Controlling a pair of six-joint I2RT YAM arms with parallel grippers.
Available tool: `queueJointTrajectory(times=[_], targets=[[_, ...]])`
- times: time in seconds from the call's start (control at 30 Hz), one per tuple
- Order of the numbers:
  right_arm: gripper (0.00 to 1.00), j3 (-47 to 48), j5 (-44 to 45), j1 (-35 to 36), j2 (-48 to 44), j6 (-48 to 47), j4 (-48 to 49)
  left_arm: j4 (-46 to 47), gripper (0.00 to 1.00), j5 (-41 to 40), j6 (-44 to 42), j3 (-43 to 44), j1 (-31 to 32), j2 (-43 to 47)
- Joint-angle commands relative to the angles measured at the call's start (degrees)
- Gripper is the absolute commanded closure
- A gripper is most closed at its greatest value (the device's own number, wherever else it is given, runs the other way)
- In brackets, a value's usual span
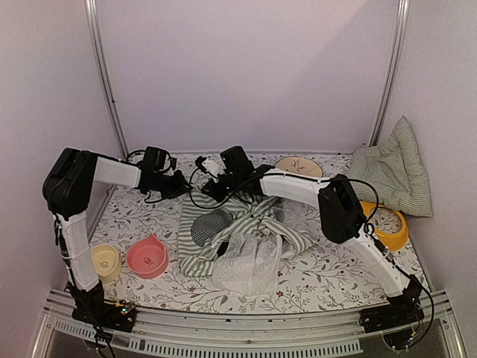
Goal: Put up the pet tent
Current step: Pick up the tent pole from the tent.
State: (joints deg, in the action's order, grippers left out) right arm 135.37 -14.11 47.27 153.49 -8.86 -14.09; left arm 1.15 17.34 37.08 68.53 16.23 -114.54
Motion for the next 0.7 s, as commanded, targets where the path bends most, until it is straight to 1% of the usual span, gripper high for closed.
queueJointTrajectory(times=[0.0, 0.07, 0.13, 0.33, 0.47, 0.5, 0.53, 0.6, 0.67], targets=[[0.79, 1.1, 0.7, 0.2, 1.8, -0.7, -0.1, 0.2, 0.84, 0.6, -0.9, 0.3, 0.7, 0.1], [0.8, 1.1, 1.3, 0.2, 1.7, -0.7, -0.1, 0.2, 0.84, 0.5, -0.8, 0.1, 0.7, 0.5], [0.86, 1.1, 1.6, 0.2, 1.3, -0.7, -0.1, 0.2, 0.84, 0.3, -1.0, -0.1, 0.7, 0.8], [0.94, 1.1, 2.0, 0.2, -1.3, -0.5, -0.9, 0.0, 0.83, 0.4, -1.4, 0.4, 0.7, 0.1], [1.0, 1.1, 2.3, 0.4, -1.9, -0.8, -1.8, -0.2, 0.81, 0.3, -1.3, 0.6, 0.6, 0.8], [0.99, 1.1, 2.3, 0.4, -2.1, -0.9, -2.1, -0.2, 0.8, 0.2, -1.5, 0.4, 0.7, 1.2], [0.96, 1.1, 2.4, 0.5, -2.1, -1.0, -2.3, -0.3, 0.79, 0.2, -1.7, 0.4, 0.7, 1.2], [0.84, 0.8, 3.0, 0.6, -2.2, -1.4, -2.4, -0.6, 0.78, 0.1, -2.0, 0.4, 0.8, 1.3], [0.76, 0.8, 3.3, 0.7, -1.7, -2.2, -2.3, -0.7, 0.78, 0.1, -2.1, 0.2, 0.8, 1.3]])
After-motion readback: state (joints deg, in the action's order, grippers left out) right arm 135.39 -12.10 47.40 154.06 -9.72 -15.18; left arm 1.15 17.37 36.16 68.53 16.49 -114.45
